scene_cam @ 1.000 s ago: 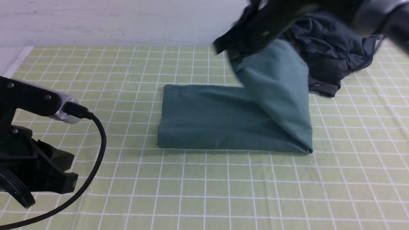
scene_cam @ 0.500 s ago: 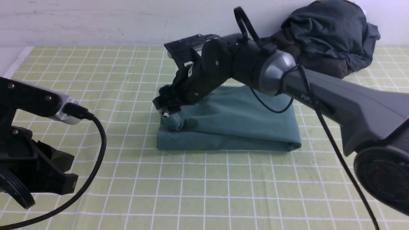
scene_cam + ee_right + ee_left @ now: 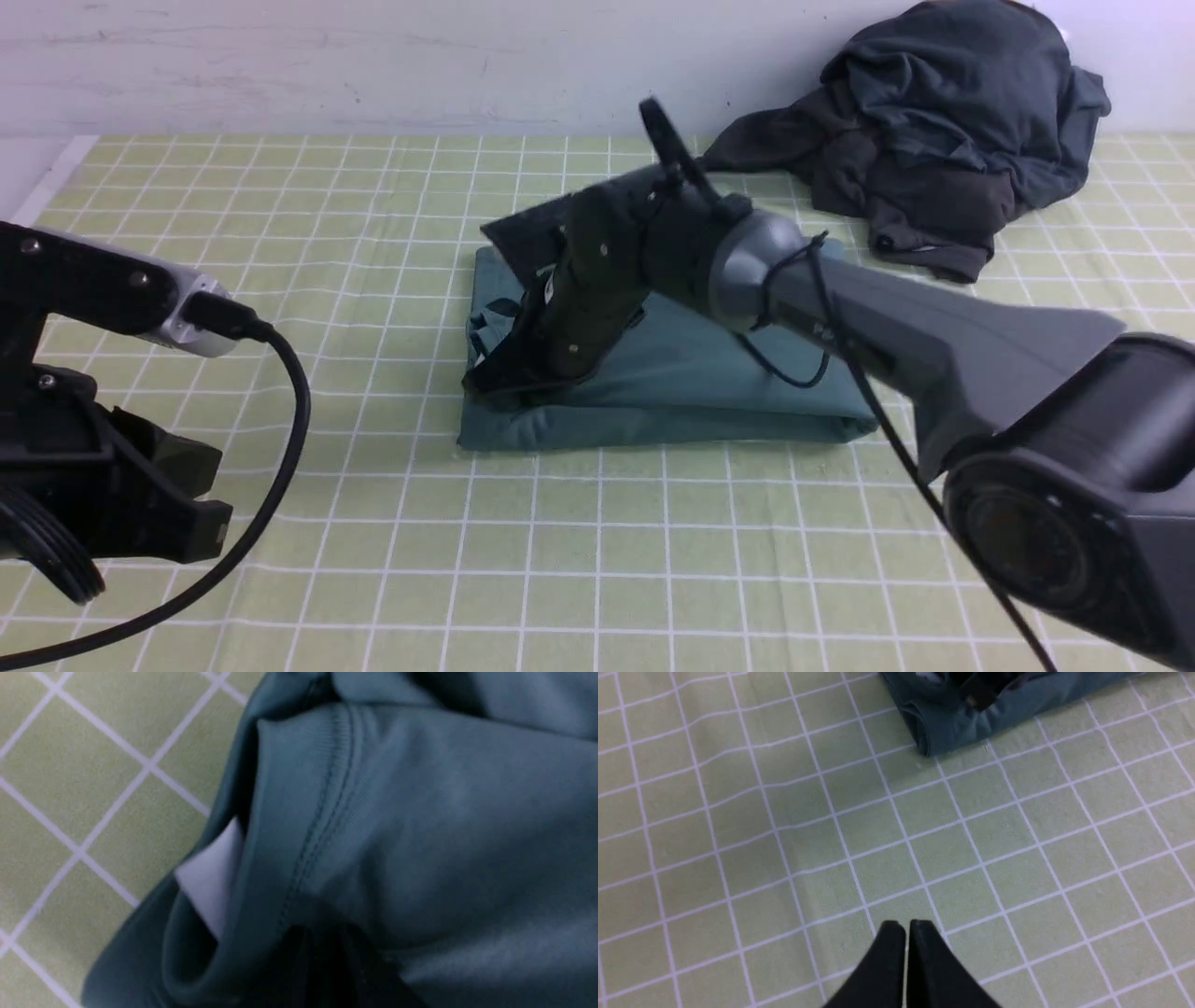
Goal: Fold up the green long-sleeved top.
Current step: Use the right arm to drag the right edge of the fabric to the left and folds it over the left edge
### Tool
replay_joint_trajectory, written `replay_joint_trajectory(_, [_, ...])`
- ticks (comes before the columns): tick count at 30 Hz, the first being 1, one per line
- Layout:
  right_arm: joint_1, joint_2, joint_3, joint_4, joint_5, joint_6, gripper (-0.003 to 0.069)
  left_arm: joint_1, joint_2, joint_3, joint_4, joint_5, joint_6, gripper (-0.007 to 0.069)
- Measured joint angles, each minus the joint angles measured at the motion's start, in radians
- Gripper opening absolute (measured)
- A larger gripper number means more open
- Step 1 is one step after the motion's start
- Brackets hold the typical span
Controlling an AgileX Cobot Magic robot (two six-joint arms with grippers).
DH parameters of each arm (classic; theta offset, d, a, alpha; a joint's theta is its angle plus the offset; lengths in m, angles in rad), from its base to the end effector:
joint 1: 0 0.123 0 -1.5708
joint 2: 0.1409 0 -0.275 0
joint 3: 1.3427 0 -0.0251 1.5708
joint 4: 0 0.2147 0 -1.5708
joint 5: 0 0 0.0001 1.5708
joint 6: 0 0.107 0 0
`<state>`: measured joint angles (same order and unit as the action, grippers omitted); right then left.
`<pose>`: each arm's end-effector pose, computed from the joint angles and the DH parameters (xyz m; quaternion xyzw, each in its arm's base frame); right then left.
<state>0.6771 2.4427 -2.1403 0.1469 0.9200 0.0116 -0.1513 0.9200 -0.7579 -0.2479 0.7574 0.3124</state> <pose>0.3769 0.3190 0.1511 -0.2890 0.9304 0.1354 0.1804 0.1494 -0.0410 0.2950 0.1609 0.9129 -0.0825 0.3660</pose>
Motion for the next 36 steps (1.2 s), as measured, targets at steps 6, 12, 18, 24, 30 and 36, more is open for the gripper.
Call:
replay_joint_trajectory(6, [0.036,-0.014,-0.049,-0.003,-0.06,-0.012,-0.0007,0.0,0.0,0.0,-0.002,-0.004,0.0,-0.0001])
replay_joint_trajectory(12, [0.041,-0.093,-0.163,-0.168,0.028,-0.012,-0.0008,0.0,0.0,0.0,-0.004,-0.005,0.0,-0.0001])
replay_joint_trajectory(18, [0.041,-0.098,-0.18,-0.197,0.091,-0.012,-0.0008,0.0,0.0,0.0,-0.014,-0.005,0.0,-0.0001])
replay_joint_trajectory(24, [0.041,-0.029,-0.18,-0.094,0.094,-0.055,0.0012,0.0,0.0,0.0,-0.021,-0.005,0.0,-0.0001])
replay_joint_trajectory(30, [0.041,-0.03,-0.177,0.009,0.082,-0.143,0.0192,0.0,0.0,0.0,-0.021,-0.005,0.004,-0.0001])
replay_joint_trajectory(36, [0.041,-0.088,-0.18,0.009,0.042,-0.158,0.0285,0.0,0.0,0.0,-0.021,-0.005,0.004,-0.0001])
